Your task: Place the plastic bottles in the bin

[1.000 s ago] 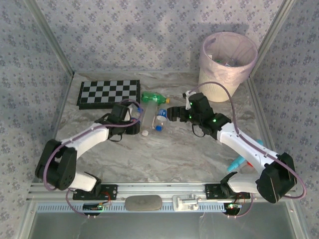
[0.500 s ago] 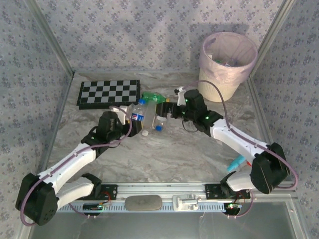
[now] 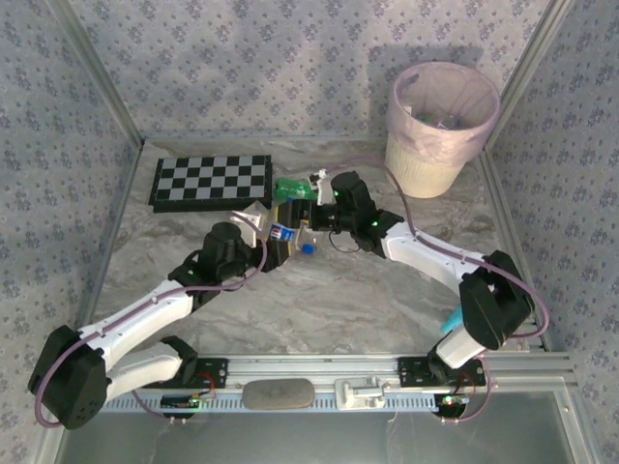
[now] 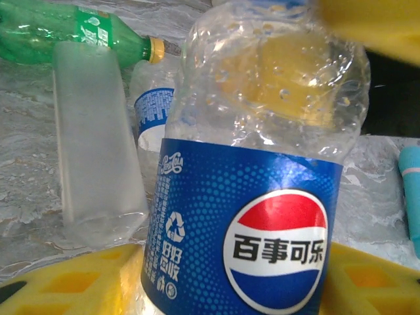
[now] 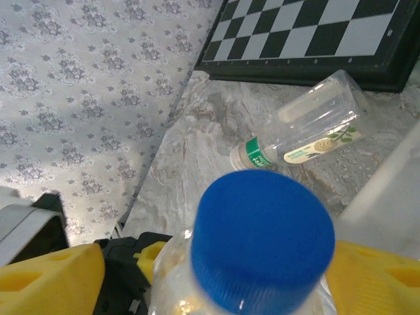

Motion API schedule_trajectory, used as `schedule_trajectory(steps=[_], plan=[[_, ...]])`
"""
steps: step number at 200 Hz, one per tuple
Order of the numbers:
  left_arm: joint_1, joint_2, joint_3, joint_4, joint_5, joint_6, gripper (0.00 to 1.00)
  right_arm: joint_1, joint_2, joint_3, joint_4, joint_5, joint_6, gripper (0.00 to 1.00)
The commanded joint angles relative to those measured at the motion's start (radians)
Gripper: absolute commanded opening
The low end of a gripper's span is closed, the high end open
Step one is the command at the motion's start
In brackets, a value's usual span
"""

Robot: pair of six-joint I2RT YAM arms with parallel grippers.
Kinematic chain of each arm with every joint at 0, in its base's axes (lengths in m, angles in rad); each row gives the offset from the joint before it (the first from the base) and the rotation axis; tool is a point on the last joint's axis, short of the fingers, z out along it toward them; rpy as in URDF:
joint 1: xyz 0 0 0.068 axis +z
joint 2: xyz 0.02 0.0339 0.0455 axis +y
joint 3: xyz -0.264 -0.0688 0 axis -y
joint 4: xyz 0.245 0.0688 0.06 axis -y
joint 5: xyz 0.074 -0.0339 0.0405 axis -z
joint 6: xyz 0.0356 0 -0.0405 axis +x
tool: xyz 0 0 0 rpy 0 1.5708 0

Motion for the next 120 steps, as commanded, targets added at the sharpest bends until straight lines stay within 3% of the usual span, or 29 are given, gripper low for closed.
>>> schedule_trajectory(steps=[1, 61, 82, 102, 120], plan=[[-0.021, 0.002, 0.028, 0.052, -0.025, 0.012, 0.5, 0.004, 0.024, 0.029, 0.035, -0.046, 0.024, 0.83], [-0.034, -0.008, 0.032, 0.057, -0.046, 0.009, 0.5, 0.007, 0.049, 0.018, 0.048, -0.085, 0.037, 0.69], [-0.035, -0.005, 0.038, 0.051, -0.047, 0.011, 0.52, 0.004, 0.043, 0.014, 0.052, -0.088, 0.033, 0.57], [-0.036, -0.004, 0.045, 0.039, -0.049, 0.013, 0.61, -0.005, 0.032, 0.009, 0.061, -0.09, 0.028, 0.48], [-0.037, -0.004, 0.049, 0.028, -0.05, 0.017, 0.8, -0.019, 0.019, 0.009, 0.05, -0.088, 0.017, 0.46]])
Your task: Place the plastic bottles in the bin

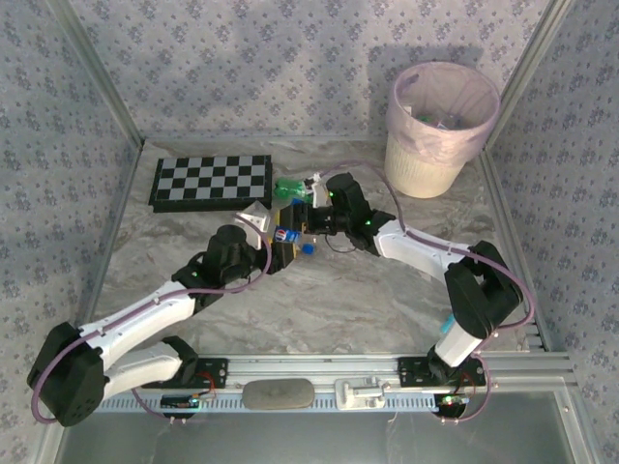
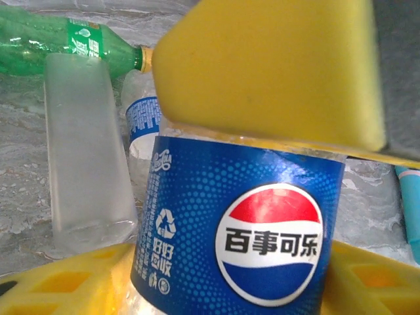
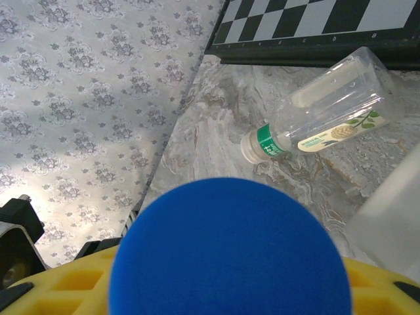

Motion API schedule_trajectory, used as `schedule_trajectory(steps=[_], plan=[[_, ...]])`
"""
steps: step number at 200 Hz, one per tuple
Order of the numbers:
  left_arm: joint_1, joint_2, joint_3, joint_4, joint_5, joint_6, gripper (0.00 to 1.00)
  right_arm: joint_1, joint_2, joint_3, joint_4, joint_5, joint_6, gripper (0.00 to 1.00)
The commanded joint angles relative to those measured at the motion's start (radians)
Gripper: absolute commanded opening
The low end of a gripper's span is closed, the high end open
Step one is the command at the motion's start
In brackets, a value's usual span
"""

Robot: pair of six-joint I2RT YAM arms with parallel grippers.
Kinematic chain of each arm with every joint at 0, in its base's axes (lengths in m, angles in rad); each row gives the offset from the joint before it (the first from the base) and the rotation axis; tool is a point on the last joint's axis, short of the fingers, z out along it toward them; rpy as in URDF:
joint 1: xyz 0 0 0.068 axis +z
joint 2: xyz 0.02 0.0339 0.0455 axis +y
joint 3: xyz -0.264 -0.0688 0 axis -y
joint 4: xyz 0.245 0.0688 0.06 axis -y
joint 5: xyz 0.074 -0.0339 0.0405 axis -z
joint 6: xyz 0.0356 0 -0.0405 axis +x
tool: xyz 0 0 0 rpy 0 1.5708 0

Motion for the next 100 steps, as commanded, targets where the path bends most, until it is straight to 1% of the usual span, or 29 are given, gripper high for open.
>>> schedule_trajectory(steps=[1, 15, 28, 60, 64, 82, 100], plan=[[-0.009, -0.003, 0.041, 0.013, -0.015, 0.023, 0.81, -0.011, -0.025, 0.009, 0.001, -0.008, -0.01, 0.46], [-0.01, -0.005, 0.043, 0.006, -0.014, 0.029, 0.91, -0.028, -0.04, 0.011, -0.017, -0.003, -0.024, 0.46], [-0.012, -0.004, 0.042, 0.002, -0.014, 0.035, 0.94, -0.046, -0.057, 0.015, -0.047, 0.008, -0.048, 0.45], [-0.037, -0.002, 0.035, -0.006, -0.035, 0.053, 0.96, -0.111, -0.106, 0.049, -0.164, 0.043, -0.11, 0.45], [-0.041, -0.003, 0.033, -0.006, -0.041, 0.055, 0.96, -0.121, -0.113, 0.055, -0.178, 0.046, -0.148, 0.45], [-0.05, -0.005, 0.025, -0.004, -0.064, 0.054, 0.96, -0.173, -0.14, 0.086, -0.254, 0.059, -0.205, 0.45], [-0.05, -0.013, 0.011, 0.006, -0.091, 0.043, 0.96, -0.227, -0.163, 0.178, -0.349, 0.089, -0.273, 0.45]])
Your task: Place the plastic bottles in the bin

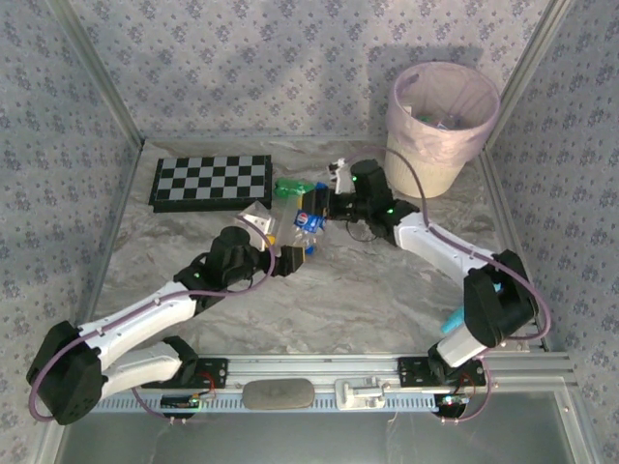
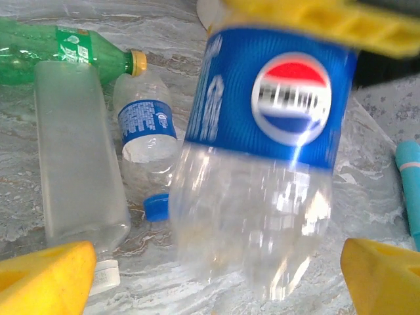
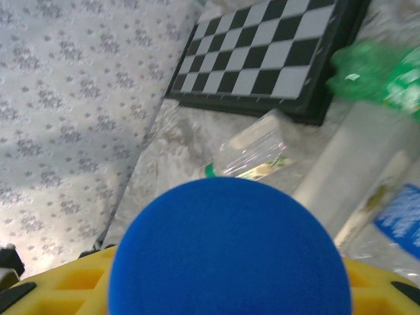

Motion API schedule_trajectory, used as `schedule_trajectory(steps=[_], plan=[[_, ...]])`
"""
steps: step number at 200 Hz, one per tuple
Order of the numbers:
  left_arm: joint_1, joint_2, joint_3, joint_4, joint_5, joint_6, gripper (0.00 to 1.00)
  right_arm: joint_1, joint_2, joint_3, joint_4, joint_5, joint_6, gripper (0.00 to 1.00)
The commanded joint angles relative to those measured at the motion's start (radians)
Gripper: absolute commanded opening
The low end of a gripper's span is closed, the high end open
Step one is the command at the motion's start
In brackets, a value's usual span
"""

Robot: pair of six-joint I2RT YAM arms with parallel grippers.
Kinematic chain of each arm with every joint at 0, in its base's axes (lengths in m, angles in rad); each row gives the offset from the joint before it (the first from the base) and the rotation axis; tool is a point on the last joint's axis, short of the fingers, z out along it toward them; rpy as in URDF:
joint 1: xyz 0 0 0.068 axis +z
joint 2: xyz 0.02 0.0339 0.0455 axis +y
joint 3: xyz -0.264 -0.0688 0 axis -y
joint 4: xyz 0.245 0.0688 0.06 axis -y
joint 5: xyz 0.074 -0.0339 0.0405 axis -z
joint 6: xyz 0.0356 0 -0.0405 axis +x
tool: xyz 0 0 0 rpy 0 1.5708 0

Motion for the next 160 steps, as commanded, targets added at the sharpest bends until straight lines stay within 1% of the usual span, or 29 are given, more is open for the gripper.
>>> schedule_trajectory(steps=[1, 33, 49, 70, 97, 118, 135, 160], plan=[[-0.004, -0.013, 0.004, 0.009, -0.048, 0.008, 0.96, -0.061, -0.062, 0.116, -0.141, 0.05, -0.131, 0.45], [0.002, -0.028, -0.002, -0.009, -0.101, 0.018, 0.97, -0.161, -0.083, 0.274, -0.257, 0.103, -0.232, 0.45], [0.026, -0.027, -0.006, -0.021, -0.113, 0.009, 0.98, -0.211, -0.075, 0.359, -0.285, 0.132, -0.274, 0.46], [0.085, -0.03, -0.021, -0.033, -0.103, -0.032, 1.0, -0.273, -0.052, 0.472, -0.317, 0.181, -0.325, 0.46], [0.171, -0.043, -0.046, -0.063, -0.083, -0.072, 1.0, -0.359, -0.004, 0.596, -0.308, 0.236, -0.353, 0.46], [0.236, -0.062, -0.065, -0.097, -0.077, -0.103, 1.0, -0.417, 0.042, 0.688, -0.301, 0.305, -0.375, 0.47], [0.296, -0.087, -0.096, -0.108, -0.066, -0.143, 1.0, -0.465, 0.093, 0.759, -0.296, 0.362, -0.365, 0.49], [0.38, -0.135, -0.153, -0.114, -0.067, -0.224, 1.0, -0.517, 0.191, 0.858, -0.288, 0.41, -0.331, 0.47]])
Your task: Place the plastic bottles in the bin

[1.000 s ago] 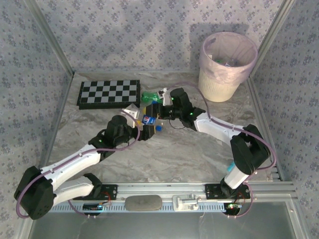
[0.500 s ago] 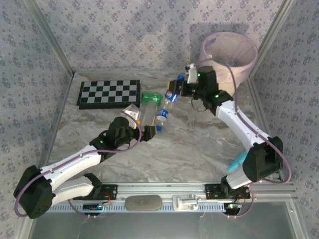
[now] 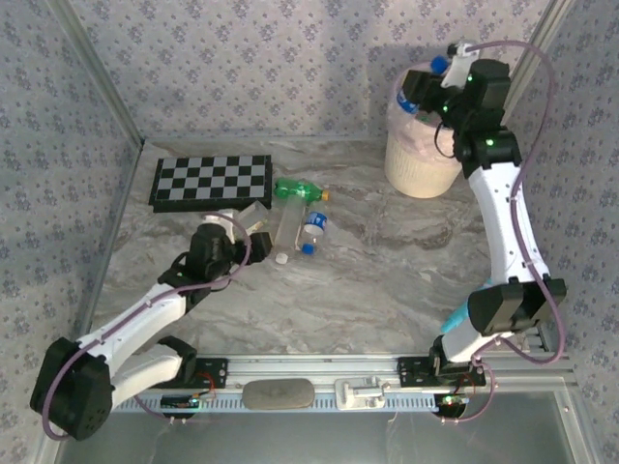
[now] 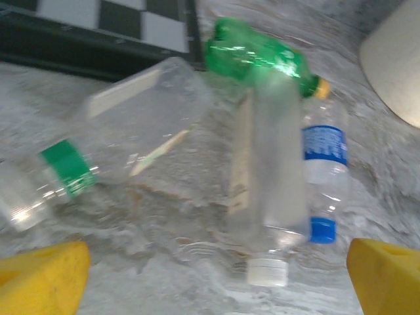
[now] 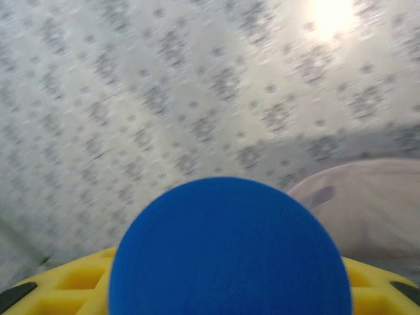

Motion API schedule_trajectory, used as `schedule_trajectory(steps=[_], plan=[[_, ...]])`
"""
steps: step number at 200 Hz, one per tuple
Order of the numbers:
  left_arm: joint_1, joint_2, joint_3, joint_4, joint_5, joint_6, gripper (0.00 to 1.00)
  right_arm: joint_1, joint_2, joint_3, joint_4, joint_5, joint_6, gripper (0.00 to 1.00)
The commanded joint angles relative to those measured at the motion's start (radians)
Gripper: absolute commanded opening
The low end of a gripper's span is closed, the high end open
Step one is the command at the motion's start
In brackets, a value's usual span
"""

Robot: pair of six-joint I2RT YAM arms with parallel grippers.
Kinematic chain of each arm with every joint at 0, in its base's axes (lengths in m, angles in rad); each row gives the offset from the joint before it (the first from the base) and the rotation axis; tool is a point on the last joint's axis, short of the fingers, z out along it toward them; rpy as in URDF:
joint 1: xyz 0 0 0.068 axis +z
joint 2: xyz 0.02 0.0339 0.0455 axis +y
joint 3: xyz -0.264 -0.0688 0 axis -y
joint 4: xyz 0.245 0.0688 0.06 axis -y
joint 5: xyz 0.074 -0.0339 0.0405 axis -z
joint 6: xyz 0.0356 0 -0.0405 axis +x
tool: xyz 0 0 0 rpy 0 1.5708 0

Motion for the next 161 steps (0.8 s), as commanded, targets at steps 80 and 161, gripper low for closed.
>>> schedule_trajectory(steps=[80, 161], plan=[[0.211, -0.192, -0.1, -0.174, 0.023, -0.187, 1.0, -0.063, 0.341, 0.311, -0.154, 0.153, 0.001, 0.46], [0.24, -0.193, -0.061, -0.204, 0.05, -0.164, 1.0, -0.06, 0.396, 0.369, -0.231, 0.134, 0.015, 1.0]])
